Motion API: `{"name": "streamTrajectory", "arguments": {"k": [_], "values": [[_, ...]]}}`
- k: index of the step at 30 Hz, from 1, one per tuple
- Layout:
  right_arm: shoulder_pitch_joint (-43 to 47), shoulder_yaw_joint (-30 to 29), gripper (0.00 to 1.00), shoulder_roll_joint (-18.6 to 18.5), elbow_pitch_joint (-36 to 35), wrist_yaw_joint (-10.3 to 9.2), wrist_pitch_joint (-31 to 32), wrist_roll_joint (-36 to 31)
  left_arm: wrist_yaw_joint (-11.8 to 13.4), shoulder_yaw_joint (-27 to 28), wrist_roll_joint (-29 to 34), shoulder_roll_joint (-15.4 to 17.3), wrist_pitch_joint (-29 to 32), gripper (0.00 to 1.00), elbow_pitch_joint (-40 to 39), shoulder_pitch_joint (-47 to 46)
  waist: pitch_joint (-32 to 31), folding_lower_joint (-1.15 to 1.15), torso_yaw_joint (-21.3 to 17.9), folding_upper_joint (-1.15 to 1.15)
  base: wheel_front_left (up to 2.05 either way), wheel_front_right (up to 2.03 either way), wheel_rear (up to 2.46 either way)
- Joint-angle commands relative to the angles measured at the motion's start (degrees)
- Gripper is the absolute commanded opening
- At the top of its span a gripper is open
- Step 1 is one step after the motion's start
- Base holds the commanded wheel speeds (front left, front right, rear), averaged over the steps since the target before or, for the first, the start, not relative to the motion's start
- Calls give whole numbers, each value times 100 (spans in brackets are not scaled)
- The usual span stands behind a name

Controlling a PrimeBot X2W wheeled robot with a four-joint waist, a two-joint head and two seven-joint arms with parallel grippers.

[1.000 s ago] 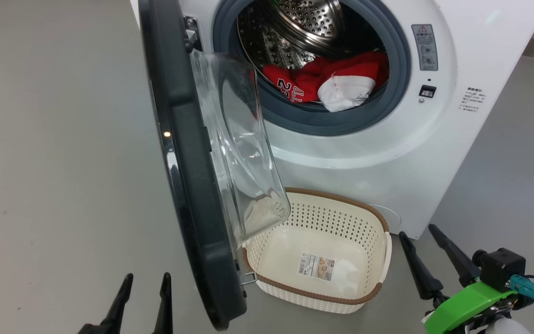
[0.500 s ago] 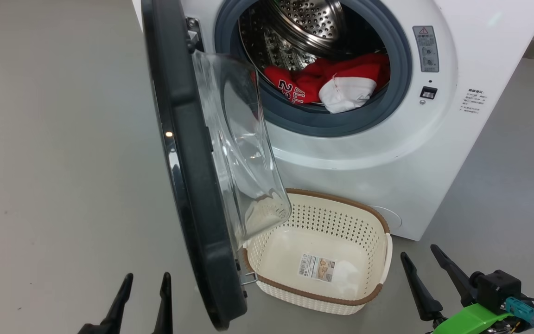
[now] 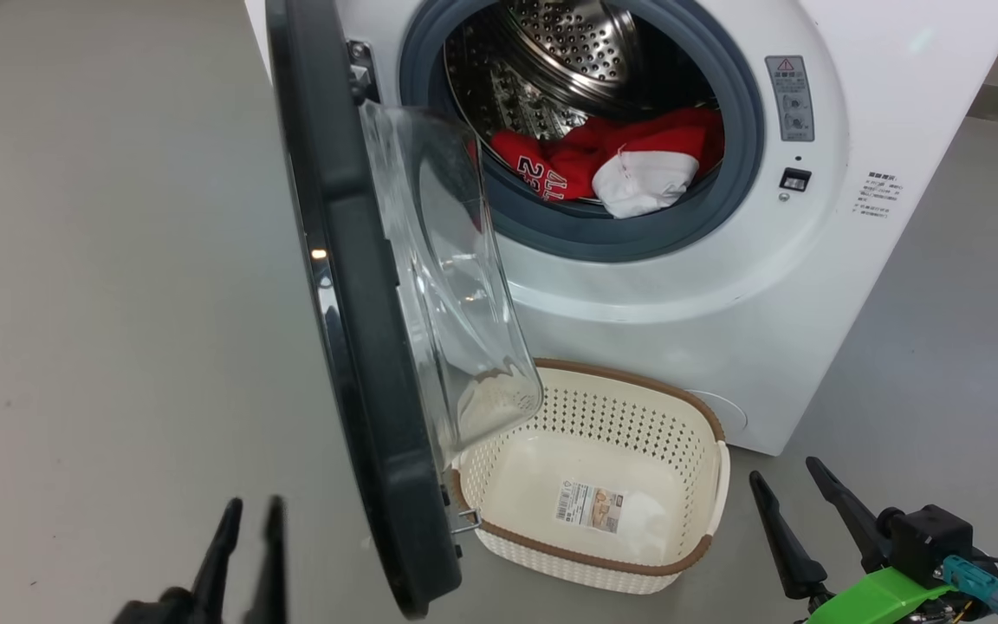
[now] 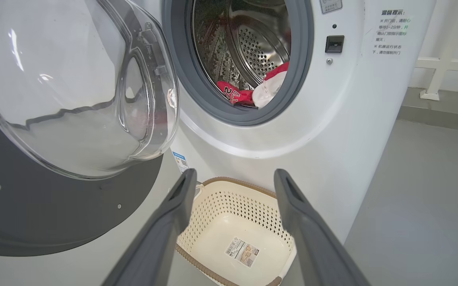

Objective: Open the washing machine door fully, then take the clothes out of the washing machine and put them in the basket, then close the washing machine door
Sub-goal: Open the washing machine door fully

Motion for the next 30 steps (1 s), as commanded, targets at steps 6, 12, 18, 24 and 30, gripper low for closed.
{"name": "streamTrajectory", "arguments": {"k": [6, 12, 18, 24, 30], "values": [[36, 96, 100, -12, -129, 36, -61, -99, 78, 524, -375, 55, -70, 0, -819, -369, -30, 0, 13, 0, 0, 0, 0], [34, 100, 100, -1, -131, 36, -61, -99, 120, 554, -556, 55, -70, 0, -1726, -534, -34, 0, -2, 0, 0, 0, 0], [32, 57, 100, 6, -148, 36, -61, -121, 163, -101, -553, 55, -70, 0, -2728, -610, -7, 0, -25, 0, 0, 0, 0], [-1, 13, 100, -1, -183, 36, -61, -157, 106, -1254, -385, 55, -70, 0, -2910, -519, 49, 0, -55, 0, 0, 0, 0], [-38, 1, 100, -3, -205, 36, -61, -171, 164, -2074, -725, 55, -70, 0, -2272, -399, 75, 0, -97, 0, 0, 0, 0]]}}
